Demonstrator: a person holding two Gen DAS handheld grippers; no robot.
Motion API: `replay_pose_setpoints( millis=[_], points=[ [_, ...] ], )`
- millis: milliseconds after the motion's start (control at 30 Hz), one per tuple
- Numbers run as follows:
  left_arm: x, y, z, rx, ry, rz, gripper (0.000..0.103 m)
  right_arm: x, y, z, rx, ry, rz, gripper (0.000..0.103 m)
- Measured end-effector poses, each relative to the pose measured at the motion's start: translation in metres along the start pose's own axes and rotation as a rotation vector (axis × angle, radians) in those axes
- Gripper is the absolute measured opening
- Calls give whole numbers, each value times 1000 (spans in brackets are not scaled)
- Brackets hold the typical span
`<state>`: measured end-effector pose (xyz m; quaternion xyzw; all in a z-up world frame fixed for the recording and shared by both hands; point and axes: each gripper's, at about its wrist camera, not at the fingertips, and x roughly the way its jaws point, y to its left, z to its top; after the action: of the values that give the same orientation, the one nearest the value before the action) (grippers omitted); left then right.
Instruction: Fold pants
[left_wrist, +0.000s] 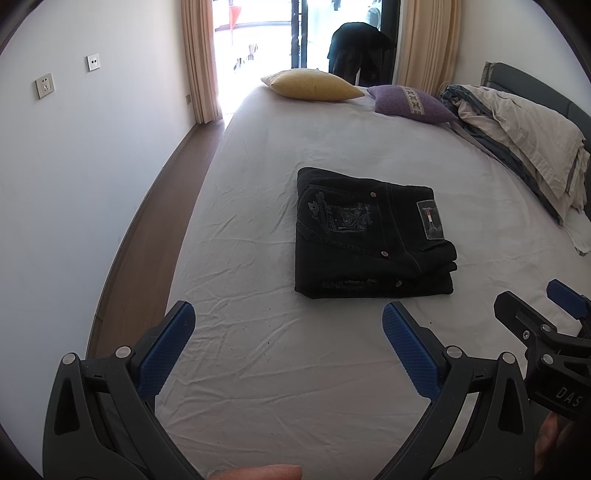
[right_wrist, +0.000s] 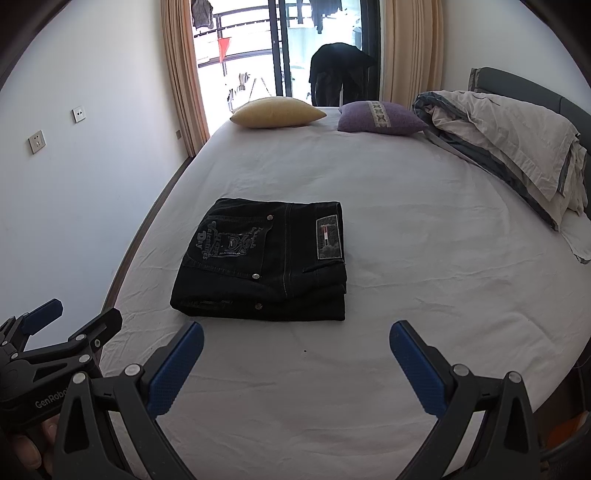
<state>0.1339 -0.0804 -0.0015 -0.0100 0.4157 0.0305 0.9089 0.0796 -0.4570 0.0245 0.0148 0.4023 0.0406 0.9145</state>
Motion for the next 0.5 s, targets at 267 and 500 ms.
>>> replay_pose_setpoints(
  millis=[267,500],
  points=[
    [0,-1,-1,2,4,-2,103,2,1,-3,1,4,2,103],
    [1,-2,-2,3,7,-5,103,2,1,-4,3,6,5,103]
  ],
)
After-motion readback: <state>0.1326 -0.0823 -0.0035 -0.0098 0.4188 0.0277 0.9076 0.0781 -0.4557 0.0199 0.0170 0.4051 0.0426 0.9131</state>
